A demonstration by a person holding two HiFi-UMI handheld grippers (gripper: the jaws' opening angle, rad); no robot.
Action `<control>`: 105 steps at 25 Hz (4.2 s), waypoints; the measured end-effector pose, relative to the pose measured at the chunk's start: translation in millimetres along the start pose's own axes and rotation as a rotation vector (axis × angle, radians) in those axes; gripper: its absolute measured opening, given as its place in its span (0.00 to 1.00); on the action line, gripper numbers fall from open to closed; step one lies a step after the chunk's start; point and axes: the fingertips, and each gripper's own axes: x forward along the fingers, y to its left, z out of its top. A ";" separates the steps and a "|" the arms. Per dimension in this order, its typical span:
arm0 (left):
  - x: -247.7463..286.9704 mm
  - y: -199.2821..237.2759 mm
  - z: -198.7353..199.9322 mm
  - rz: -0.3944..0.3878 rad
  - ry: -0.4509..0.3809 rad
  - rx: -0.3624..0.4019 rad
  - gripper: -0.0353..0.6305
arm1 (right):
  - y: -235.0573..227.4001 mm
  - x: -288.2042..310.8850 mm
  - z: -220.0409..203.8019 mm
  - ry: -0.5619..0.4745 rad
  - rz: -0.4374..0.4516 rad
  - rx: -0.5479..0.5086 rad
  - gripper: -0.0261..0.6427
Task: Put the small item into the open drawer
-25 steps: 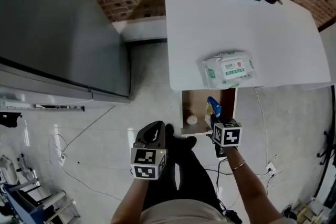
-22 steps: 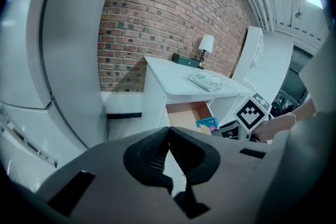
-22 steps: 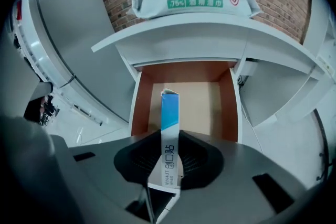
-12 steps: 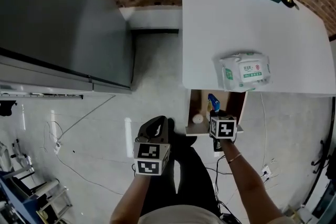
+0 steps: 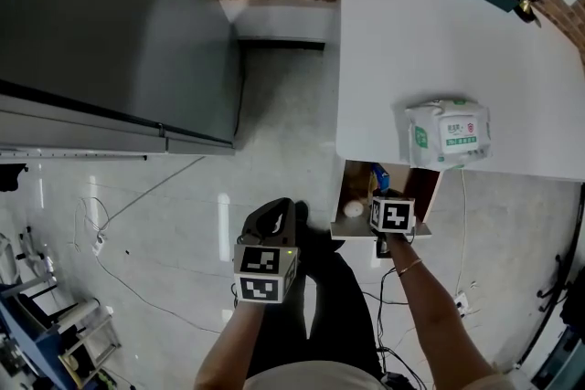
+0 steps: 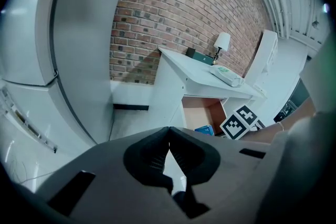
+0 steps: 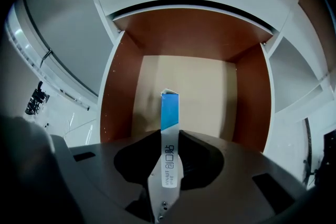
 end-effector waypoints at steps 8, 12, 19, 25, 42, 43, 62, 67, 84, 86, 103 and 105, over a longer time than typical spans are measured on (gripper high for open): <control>11.9 7.4 -1.7 -0.008 0.018 -0.008 0.09 | 5.4 15.5 4.3 0.024 -0.008 0.002 0.18; 14.4 5.2 1.1 -0.015 0.030 -0.011 0.09 | 6.0 20.8 2.8 0.032 -0.006 0.007 0.18; 17.5 7.8 2.9 -0.008 0.026 -0.006 0.09 | 5.3 24.7 -1.3 0.045 -0.021 -0.018 0.19; 21.3 4.6 1.6 -0.022 0.044 -0.003 0.09 | 3.3 25.9 -1.4 0.049 -0.035 -0.033 0.19; 19.5 -19.1 13.8 -0.062 0.049 0.064 0.09 | 0.8 -16.0 -0.5 -0.034 0.021 0.053 0.27; 19.1 -21.3 14.1 -0.064 0.051 0.071 0.09 | 0.5 -23.1 1.8 -0.053 0.027 0.064 0.27; -23.2 -101.3 51.4 -0.106 -0.007 0.139 0.09 | -23.3 -228.4 33.5 -0.460 0.146 0.237 0.17; -45.5 -110.5 56.3 -0.100 -0.024 0.148 0.09 | -36.8 -288.4 40.7 -0.566 0.164 0.289 0.12; -120.6 -166.4 104.9 -0.118 -0.142 0.271 0.09 | -36.9 -452.0 29.2 -0.838 0.199 0.250 0.06; -125.4 -170.0 108.0 -0.121 -0.147 0.279 0.09 | -36.1 -462.4 25.1 -0.856 0.202 0.250 0.05; -156.6 -202.1 116.4 -0.153 -0.199 0.331 0.09 | -57.8 -499.8 -15.6 -0.921 0.155 0.247 0.05; -160.2 -205.1 115.7 -0.154 -0.205 0.334 0.09 | -58.2 -499.4 -19.3 -0.913 0.154 0.240 0.05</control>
